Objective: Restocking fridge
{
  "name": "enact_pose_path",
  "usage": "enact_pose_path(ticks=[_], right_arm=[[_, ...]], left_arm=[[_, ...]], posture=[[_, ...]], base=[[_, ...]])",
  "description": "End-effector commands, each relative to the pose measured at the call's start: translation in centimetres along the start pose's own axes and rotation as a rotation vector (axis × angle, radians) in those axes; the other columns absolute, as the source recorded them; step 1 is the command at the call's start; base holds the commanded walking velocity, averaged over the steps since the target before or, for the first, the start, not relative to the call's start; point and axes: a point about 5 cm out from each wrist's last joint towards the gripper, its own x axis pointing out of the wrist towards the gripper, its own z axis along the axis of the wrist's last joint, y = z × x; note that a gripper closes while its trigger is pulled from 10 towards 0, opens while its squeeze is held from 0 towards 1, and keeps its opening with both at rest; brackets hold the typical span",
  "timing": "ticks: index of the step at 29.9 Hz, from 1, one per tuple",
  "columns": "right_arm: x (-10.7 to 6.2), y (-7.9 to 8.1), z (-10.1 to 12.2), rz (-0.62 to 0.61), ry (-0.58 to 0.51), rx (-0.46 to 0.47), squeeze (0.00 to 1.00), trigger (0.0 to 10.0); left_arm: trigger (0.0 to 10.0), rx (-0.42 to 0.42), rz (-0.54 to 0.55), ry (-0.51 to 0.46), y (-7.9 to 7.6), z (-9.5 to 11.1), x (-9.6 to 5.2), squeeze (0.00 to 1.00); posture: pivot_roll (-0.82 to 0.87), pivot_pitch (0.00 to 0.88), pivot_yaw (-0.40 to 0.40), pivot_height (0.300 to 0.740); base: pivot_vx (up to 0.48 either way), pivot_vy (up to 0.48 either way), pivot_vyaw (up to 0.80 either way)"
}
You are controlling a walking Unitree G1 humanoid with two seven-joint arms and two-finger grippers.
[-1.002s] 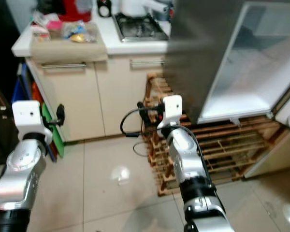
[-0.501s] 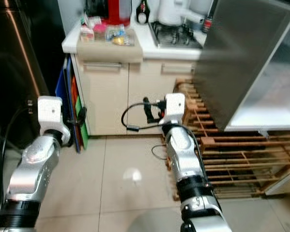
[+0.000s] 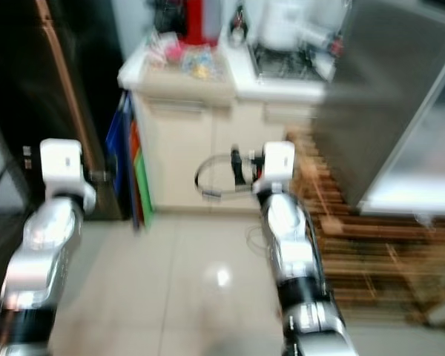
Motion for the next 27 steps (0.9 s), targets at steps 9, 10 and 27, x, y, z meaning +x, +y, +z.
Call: enact_pose_path(ticks=[9,10,27], right_arm=[[0.1,0.4,0.0,0.002,-0.006,0.001,0.0,10.0],[0.1,0.4,0.0,0.002,-0.007,-0.001,0.0,10.0],[0.3,1.2,0.6,0.025,-0.049,-0.023,0.0,10.0]], left_arm=[[10.0,-0.01,-0.021,-0.007,-0.8,0.1,0.1,0.0],[10.0,-0.009,-0.028,-0.013,-0.9,0.2,0.1,0.0],[10.0,-0.001,-0.044,-0.057,-1.0,0.9,0.1,0.0]], posture=[[-0.02,0.0,-0.014,0.74],[-0.02,0.0,-0.014,0.74],[-0.02,0.0,-0.008,0.74]], base=[[0.48,0.0,0.0],[0.48,0.0,0.0],[0.48,0.0,-0.09]])
